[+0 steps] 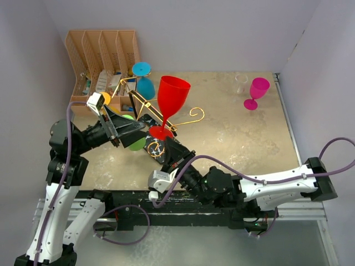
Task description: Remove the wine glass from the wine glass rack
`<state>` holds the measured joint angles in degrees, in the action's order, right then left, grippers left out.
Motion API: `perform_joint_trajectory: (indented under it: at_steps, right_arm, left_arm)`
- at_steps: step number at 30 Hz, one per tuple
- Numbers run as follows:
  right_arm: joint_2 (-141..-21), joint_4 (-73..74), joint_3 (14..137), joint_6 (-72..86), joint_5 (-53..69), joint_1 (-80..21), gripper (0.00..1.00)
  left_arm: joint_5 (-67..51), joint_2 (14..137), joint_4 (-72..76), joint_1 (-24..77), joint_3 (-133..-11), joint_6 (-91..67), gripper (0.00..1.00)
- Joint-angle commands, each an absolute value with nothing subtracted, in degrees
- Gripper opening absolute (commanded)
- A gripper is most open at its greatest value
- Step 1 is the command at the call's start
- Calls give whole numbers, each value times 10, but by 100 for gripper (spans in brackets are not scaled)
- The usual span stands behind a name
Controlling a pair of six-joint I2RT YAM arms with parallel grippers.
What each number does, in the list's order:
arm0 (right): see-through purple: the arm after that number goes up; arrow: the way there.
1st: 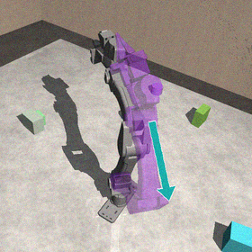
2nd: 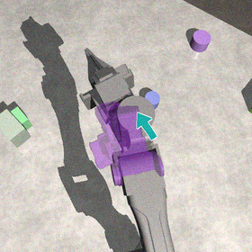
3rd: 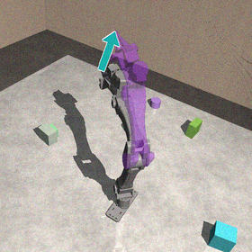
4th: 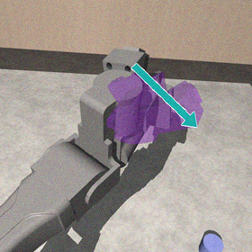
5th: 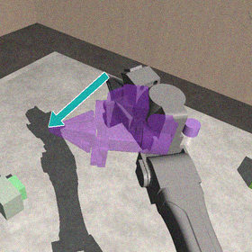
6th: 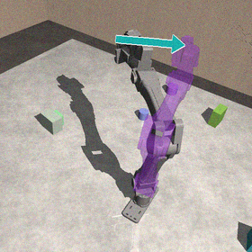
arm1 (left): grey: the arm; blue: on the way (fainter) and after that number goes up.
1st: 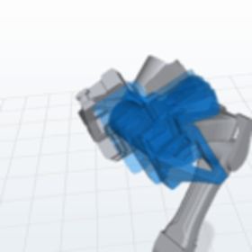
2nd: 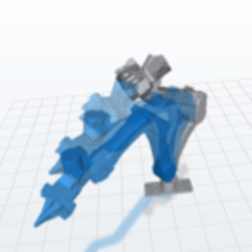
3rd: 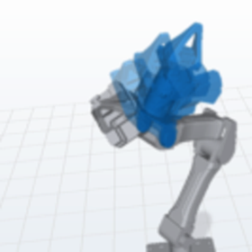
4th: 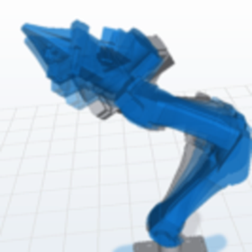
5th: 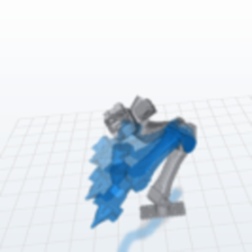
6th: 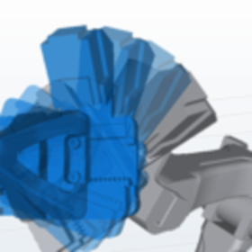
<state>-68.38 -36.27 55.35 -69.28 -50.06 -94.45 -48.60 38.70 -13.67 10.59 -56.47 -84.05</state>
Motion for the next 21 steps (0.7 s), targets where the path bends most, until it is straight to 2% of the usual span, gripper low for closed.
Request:
perform_joint_trajectory:
  at_steps: [1,11,13,17,21]
  right_arm:
    - [-697,-499,548,-765,-504,-951,0]
    - [-788,-677,522,-911,-470,-959,0]
    - [-801,-704,518,-930,-466,-960,0]
    - [-813,-742,511,-948,-466,-961,0]
    - [-811,-766,503,-959,-479,-961,1]
  left_arm:
    - [-511,385,-78,108,-546,-893,77]
    - [-535,381,-17,108,-502,-948,62]
    - [-538,378,-3,108,-496,-959,48]
    - [-543,374,16,108,-483,-977,2]
    - [-544,371,25,108,-473,-982,0]
